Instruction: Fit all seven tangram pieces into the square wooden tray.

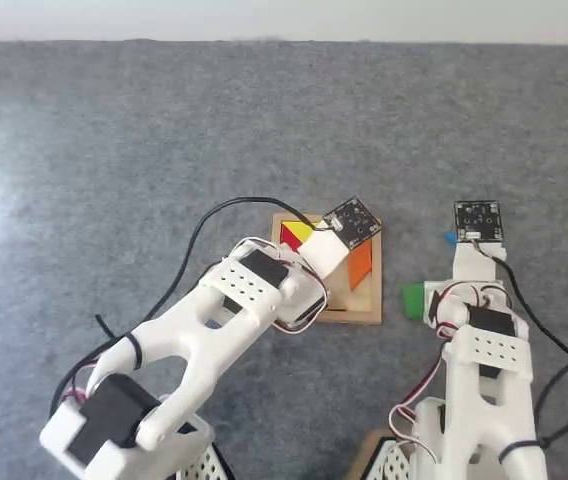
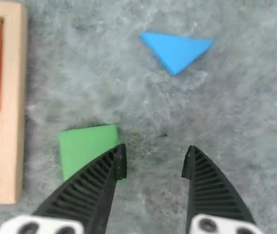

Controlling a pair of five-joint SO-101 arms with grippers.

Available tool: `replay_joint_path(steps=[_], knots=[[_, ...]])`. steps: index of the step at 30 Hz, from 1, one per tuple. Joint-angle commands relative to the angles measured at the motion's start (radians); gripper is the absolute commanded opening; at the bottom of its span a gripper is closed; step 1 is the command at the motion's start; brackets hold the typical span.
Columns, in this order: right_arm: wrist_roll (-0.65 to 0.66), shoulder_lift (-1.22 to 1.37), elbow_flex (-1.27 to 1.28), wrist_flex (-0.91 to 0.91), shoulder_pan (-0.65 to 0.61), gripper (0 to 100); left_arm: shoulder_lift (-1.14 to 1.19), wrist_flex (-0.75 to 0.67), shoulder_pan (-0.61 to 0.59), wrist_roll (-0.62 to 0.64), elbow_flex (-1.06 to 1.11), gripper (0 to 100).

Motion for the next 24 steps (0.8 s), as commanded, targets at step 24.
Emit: replay_joint_path(steps=[24], knots=[[-0.008, -0.025, -0.031, 0.001, -0.019, 20.2, 0.376, 0.005, -0.003, 0.017, -0.437, 13]])
